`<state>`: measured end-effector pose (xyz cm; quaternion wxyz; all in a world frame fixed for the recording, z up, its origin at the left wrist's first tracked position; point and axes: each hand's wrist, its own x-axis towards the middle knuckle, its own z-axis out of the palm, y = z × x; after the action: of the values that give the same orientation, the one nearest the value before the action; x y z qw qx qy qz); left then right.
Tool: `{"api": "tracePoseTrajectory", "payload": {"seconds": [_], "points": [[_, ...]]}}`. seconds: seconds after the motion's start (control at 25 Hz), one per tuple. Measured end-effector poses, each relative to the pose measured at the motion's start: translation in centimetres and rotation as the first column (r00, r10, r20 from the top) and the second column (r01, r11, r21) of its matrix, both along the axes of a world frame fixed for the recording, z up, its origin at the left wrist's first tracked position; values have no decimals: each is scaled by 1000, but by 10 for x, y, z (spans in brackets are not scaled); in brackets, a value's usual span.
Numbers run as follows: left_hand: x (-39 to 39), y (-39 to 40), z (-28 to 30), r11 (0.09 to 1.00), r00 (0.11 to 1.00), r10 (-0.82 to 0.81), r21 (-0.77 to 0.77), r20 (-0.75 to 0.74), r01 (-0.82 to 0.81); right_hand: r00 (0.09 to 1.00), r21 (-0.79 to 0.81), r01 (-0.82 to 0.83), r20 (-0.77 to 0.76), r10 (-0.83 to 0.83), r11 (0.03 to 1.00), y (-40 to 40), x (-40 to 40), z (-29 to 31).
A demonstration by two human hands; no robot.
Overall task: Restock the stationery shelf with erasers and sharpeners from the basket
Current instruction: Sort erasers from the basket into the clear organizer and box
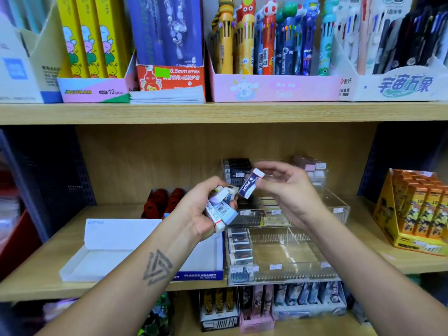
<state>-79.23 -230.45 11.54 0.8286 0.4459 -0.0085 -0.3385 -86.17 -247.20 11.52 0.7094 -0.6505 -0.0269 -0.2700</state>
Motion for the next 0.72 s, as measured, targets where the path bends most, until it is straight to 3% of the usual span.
{"api": "tracePoseTrajectory", "payload": {"seconds": [0.12,0.4,0.48,0.56,0.6,0.72], "points": [[-6,24,0,997,998,61,-38,9,-61,994,21,-85,-61,87,996,42,13,0],[8,107,-12,954,952,299,-18,73,-298,979,-260,-52,-205,-2,964,105,41,-17],[15,128,-16,938,933,347,-15,93,-347,964,-531,-71,-252,-78,844,111,48,-27],[20,144,-24,933,928,354,16,115,-358,947,-784,-112,-271,-175,610,119,57,-38],[21,150,-29,935,930,346,40,124,-353,939,-839,-143,-282,-195,525,124,61,-44],[21,159,-42,941,938,293,119,184,-317,919,-842,-220,-348,-186,493,133,70,-59]]}}
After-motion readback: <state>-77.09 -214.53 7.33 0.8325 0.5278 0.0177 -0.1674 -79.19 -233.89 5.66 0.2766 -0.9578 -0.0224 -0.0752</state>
